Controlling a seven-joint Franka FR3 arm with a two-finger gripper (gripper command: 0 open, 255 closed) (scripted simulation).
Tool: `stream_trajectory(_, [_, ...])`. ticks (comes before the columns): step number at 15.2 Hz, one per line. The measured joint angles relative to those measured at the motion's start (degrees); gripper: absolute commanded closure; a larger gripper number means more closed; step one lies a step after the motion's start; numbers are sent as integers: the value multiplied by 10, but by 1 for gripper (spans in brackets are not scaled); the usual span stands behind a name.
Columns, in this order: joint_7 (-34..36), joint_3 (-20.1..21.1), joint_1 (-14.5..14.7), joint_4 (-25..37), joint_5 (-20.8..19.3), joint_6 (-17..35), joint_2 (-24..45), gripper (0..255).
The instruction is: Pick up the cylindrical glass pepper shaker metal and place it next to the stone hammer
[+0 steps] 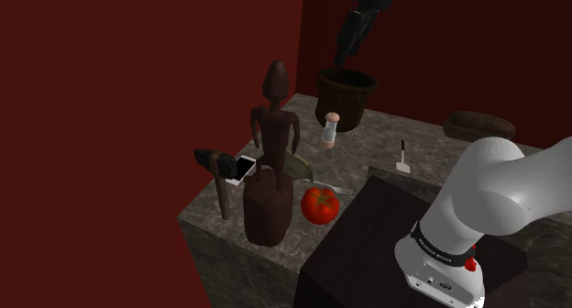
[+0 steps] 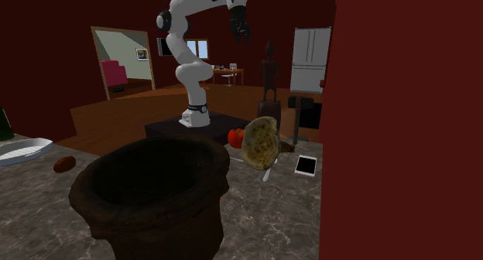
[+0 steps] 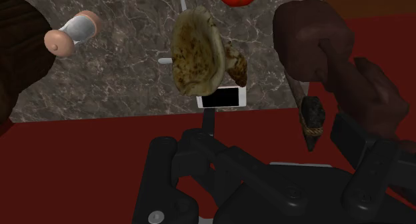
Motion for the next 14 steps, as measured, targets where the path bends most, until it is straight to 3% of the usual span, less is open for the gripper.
stream_trajectory(4, [-25, -21, -5, -25, -9, 28, 6, 0])
stream_trajectory(14, [-140, -121, -29, -85, -48, 145, 72, 0])
